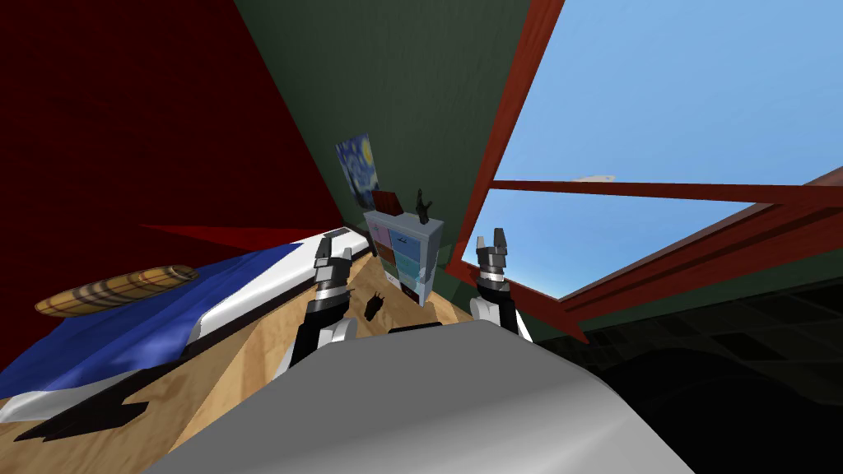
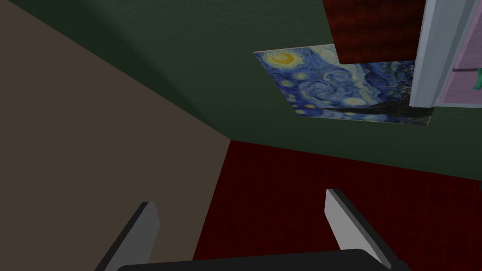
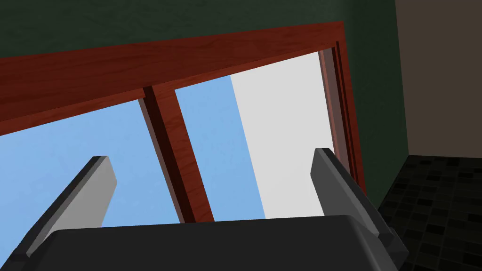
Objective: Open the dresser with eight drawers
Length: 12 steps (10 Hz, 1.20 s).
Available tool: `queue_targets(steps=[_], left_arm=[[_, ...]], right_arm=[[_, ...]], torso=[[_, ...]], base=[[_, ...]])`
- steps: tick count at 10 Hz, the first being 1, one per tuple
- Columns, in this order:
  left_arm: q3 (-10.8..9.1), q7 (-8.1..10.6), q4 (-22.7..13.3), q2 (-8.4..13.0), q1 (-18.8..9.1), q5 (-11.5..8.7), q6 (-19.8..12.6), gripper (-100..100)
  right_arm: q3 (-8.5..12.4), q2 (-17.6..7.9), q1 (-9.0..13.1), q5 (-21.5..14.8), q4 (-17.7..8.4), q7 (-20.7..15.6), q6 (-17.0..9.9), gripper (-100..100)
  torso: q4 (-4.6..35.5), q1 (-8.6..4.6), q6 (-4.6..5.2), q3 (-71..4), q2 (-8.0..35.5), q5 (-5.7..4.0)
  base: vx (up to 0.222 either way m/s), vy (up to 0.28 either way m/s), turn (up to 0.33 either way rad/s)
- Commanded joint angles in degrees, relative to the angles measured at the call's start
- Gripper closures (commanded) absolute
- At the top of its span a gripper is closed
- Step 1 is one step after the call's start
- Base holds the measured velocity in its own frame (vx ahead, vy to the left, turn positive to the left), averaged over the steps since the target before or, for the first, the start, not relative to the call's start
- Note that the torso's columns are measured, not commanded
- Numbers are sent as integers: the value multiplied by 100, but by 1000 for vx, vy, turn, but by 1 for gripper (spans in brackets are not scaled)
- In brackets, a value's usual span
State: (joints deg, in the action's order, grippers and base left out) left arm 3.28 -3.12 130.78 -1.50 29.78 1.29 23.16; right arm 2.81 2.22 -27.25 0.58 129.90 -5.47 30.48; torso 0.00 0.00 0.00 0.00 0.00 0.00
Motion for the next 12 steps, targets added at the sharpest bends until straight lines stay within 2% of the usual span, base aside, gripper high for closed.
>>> queue_targets(steps=[1,9,10,12], left_arm=[[0,0,0,0,0,0,0,0],[0,0,2,0,0,0,1,0],[-5,14,1,238,-6,-1,-55,-100],[-15,45,14,543,-20,-3,-183,-100]], right_arm=[[0,0,0,0,0,0,0,0],[0,0,0,0,2,0,1,0],[0,0,0,0,2,0,1,0],[0,0,-1,0,-1,0,0,0]], torso=[[235,0,0,-467,232,0],[3537,0,0,-7073,3539,0],[3960,0,0,-7919,3962,0],[4204,2,0,-8427,4205,1]], base=[[0,0,0],[0,0,0],[11,-2,-36],[14,0,-59]])
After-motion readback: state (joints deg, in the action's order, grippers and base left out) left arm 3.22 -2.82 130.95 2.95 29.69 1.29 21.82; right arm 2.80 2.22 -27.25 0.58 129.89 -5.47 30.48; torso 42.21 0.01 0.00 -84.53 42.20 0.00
